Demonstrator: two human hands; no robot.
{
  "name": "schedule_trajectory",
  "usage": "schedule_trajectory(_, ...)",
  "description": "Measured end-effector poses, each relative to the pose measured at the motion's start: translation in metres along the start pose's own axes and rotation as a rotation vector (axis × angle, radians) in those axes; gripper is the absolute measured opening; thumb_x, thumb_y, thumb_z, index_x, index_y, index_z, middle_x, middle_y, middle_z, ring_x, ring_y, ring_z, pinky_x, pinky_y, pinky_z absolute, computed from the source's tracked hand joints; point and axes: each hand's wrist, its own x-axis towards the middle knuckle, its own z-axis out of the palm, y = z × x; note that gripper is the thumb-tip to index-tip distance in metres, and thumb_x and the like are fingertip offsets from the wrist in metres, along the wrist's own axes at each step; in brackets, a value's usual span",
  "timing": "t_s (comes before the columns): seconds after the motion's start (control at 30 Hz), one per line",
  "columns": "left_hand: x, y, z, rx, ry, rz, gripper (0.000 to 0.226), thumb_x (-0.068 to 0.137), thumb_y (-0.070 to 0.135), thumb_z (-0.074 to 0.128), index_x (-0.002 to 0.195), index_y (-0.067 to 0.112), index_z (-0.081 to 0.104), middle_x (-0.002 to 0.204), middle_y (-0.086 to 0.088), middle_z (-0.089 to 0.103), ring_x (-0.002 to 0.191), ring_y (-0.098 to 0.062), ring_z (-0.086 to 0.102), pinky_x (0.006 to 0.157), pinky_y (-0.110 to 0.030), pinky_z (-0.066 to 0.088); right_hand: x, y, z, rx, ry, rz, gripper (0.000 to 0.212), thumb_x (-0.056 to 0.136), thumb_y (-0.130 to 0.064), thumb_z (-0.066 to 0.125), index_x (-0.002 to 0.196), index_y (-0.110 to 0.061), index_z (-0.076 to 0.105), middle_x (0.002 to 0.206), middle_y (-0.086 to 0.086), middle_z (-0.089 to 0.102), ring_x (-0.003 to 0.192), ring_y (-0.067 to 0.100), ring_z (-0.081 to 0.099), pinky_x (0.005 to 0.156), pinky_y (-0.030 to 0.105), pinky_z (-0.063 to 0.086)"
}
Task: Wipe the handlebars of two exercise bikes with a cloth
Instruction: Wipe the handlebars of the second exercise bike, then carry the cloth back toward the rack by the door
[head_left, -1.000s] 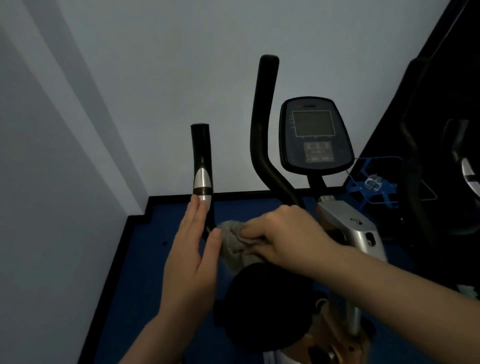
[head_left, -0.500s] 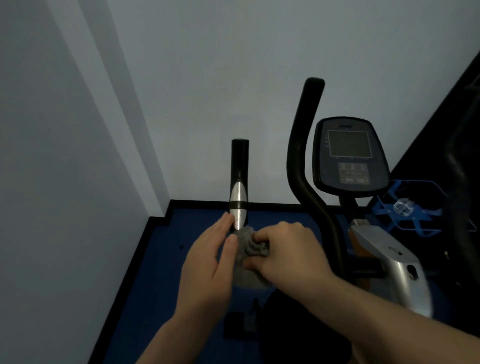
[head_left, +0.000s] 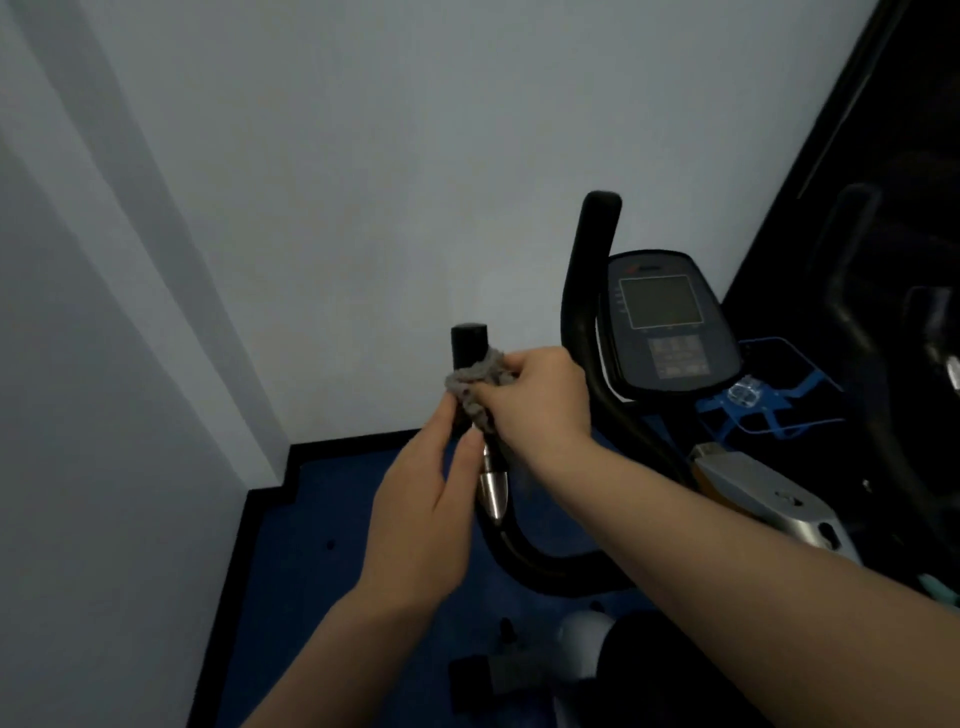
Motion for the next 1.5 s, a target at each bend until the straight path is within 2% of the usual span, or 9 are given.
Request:
schedule_trajectory(0.17, 0.015, 0.004, -0.012, -0.025, -0.064, 0.066, 0.054, 0.088, 0.054, 0.036, 0.141, 0.041, 0.035, 0.137, 0.022, 0.049, 0.127, 0.006, 0.043, 0.108, -0.033, 0.039, -0.001, -0.007, 0.007, 0.051, 0.114, -0.098, 0.005, 0.079, -0.016, 0.072, 0.08, -0.015, 0.076, 0.07, -0.002, 0.073, 0.065, 0.009, 0.068, 0.056, 0.027, 0.057)
schedule_trajectory(0.4, 0.018, 0.016, -0.033, 0.062, -0.206, 0.237, 0.041, 0.088, 0.044, 0.041, 0.127, 0.039, 0.053, 0.125, 0.025, 0.056, 0.117, 0.008, 0.049, 0.1, -0.026, 0.043, -0.025, -0.017, -0.042, -0.233, 0.071, -0.109, 0.018, 0.076, -0.016, 0.07, 0.064, -0.03, 0.067, 0.058, -0.009, 0.063, 0.056, 0.001, 0.058, 0.053, 0.022, 0.049)
schedule_trajectory(0.5, 0.02, 0.026, -0.028, 0.062, -0.324, 0.332, 0.031, 0.088, 0.046, 0.044, 0.115, 0.039, 0.06, 0.12, 0.028, 0.056, 0.114, 0.007, 0.05, 0.091, -0.017, 0.042, -0.069, -0.014, -0.066, -0.328, 0.19, -0.022, 0.006, 0.074, -0.027, 0.073, 0.079, -0.024, 0.073, 0.07, -0.007, 0.07, 0.068, 0.004, 0.065, 0.063, 0.031, 0.055)
schedule_trajectory(0.57, 0.017, 0.036, -0.015, 0.047, -0.442, 0.372, 0.03, 0.09, 0.049, 0.044, 0.115, 0.041, 0.058, 0.122, 0.031, 0.054, 0.114, 0.006, 0.05, 0.089, -0.016, 0.041, -0.105, -0.009, -0.078, -0.399, 0.3, 0.068, 0.016, 0.075, -0.035, 0.072, 0.087, -0.026, 0.072, 0.077, -0.009, 0.071, 0.075, 0.005, 0.064, 0.067, 0.035, 0.055)
schedule_trajectory(0.67, 0.001, 0.053, 0.013, 0.044, -0.603, 0.505, 0.033, 0.088, 0.043, 0.046, 0.118, 0.038, 0.057, 0.123, 0.027, 0.055, 0.118, 0.007, 0.047, 0.098, -0.022, 0.041, -0.158, -0.001, -0.096, -0.459, 0.446, 0.215, 0.022, 0.077, -0.034, 0.073, 0.099, -0.033, 0.072, 0.089, -0.015, 0.072, 0.083, 0.001, 0.063, 0.073, 0.026, 0.053)
schedule_trajectory(0.77, -0.029, 0.072, 0.041, 0.031, -0.754, 0.594, 0.033, 0.087, 0.041, 0.045, 0.117, 0.036, 0.057, 0.121, 0.025, 0.055, 0.116, 0.005, 0.048, 0.097, -0.023, 0.04, -0.212, 0.008, -0.115, -0.537, 0.566, 0.375, 0.035, 0.077, -0.036, 0.072, 0.112, -0.035, 0.067, 0.099, -0.014, 0.071, 0.091, 0.006, 0.065, 0.079, 0.028, 0.053)
schedule_trajectory(1.17, -0.266, 0.123, 0.078, 0.096, -1.197, 0.919, 0.031, 0.091, 0.04, 0.046, 0.12, 0.035, 0.054, 0.12, 0.026, 0.045, 0.119, 0.001, 0.041, 0.098, -0.023, 0.034, -0.517, 0.004, -0.161, -0.819, 0.848, 0.906, 0.045, 0.085, -0.037, 0.063, 0.129, -0.038, 0.051, 0.126, -0.016, 0.06, 0.114, 0.011, 0.057, 0.088, 0.025, 0.045)
schedule_trajectory(1.3, -0.392, 0.122, 0.077, 0.101, -1.3, 0.957, 0.027, 0.091, 0.038, 0.048, 0.117, 0.035, 0.055, 0.117, 0.024, 0.049, 0.118, -0.002, 0.043, 0.09, -0.023, 0.034, -0.657, 0.0, -0.159, -0.831, 0.914, 1.062, 0.041, 0.084, -0.035, 0.063, 0.123, -0.039, 0.054, 0.12, -0.015, 0.063, 0.109, 0.014, 0.059, 0.083, 0.03, 0.046)
schedule_trajectory(1.5, -0.568, 0.123, 0.07, 0.074, -1.491, 0.962, 0.026, 0.09, 0.034, 0.053, 0.114, 0.028, 0.061, 0.119, 0.016, 0.056, 0.117, -0.009, 0.048, 0.091, -0.029, 0.04, -0.841, -0.008, -0.153, -0.807, 0.912, 1.3, 0.038, 0.088, -0.033, 0.058, 0.125, -0.038, 0.053, 0.126, -0.018, 0.059, 0.113, 0.012, 0.056, 0.085, 0.027, 0.045)
